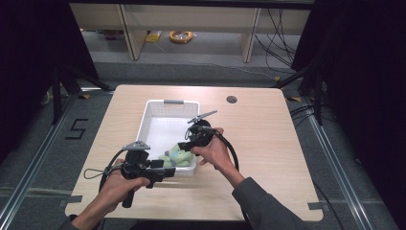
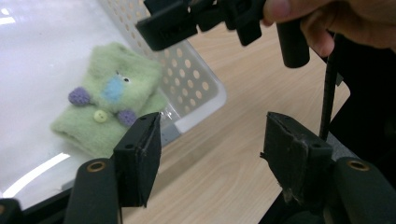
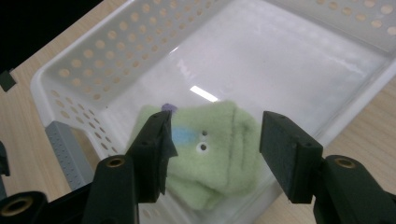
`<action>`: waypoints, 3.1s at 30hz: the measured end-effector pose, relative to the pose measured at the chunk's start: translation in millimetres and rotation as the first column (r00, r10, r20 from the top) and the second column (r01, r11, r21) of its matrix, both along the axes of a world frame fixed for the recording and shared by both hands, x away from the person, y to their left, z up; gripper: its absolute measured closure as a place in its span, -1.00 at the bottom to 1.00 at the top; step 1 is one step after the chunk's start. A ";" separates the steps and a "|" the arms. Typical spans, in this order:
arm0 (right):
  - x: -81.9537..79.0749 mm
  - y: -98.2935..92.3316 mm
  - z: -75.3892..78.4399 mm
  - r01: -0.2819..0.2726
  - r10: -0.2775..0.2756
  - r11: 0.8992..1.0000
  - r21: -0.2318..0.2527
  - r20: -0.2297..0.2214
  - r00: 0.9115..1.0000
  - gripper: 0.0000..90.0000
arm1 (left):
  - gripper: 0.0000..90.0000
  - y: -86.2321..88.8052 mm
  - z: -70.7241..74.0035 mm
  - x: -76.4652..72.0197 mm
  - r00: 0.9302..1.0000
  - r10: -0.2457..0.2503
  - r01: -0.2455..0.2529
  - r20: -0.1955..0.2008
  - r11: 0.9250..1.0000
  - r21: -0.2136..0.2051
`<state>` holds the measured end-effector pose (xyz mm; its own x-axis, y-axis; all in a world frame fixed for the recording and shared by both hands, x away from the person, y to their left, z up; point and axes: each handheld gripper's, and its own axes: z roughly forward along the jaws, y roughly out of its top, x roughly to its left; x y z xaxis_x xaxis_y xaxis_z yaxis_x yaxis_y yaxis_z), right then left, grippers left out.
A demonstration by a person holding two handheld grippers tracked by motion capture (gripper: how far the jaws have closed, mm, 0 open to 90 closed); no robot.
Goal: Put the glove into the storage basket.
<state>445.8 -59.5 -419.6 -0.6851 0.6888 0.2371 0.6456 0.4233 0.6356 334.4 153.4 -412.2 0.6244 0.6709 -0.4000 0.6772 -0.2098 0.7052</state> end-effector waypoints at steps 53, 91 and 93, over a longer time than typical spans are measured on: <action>-80.8 -109.0 0.7 -0.047 0.018 0.984 0.170 0.167 0.986 -0.24 | -0.66 -23.3 -51.7 -41.6 0.980 -0.018 0.019 0.198 1.000 -0.002; -120.0 -153.6 -43.8 -0.037 0.012 0.974 0.222 0.113 0.993 -0.58 | -0.66 -29.7 -85.2 -58.2 0.987 -0.036 0.030 0.156 0.999 0.041; -121.3 -157.6 -47.3 -0.046 0.018 0.975 0.218 0.131 0.991 -0.58 | -0.66 -30.2 -86.0 -59.4 0.987 -0.035 0.029 0.157 0.999 0.038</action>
<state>324.5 -217.1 -466.9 -0.7402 0.6067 0.2899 0.5420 0.2831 0.7913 275.0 123.1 -498.3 0.6990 0.6617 -0.2712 0.5511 -0.2567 0.7940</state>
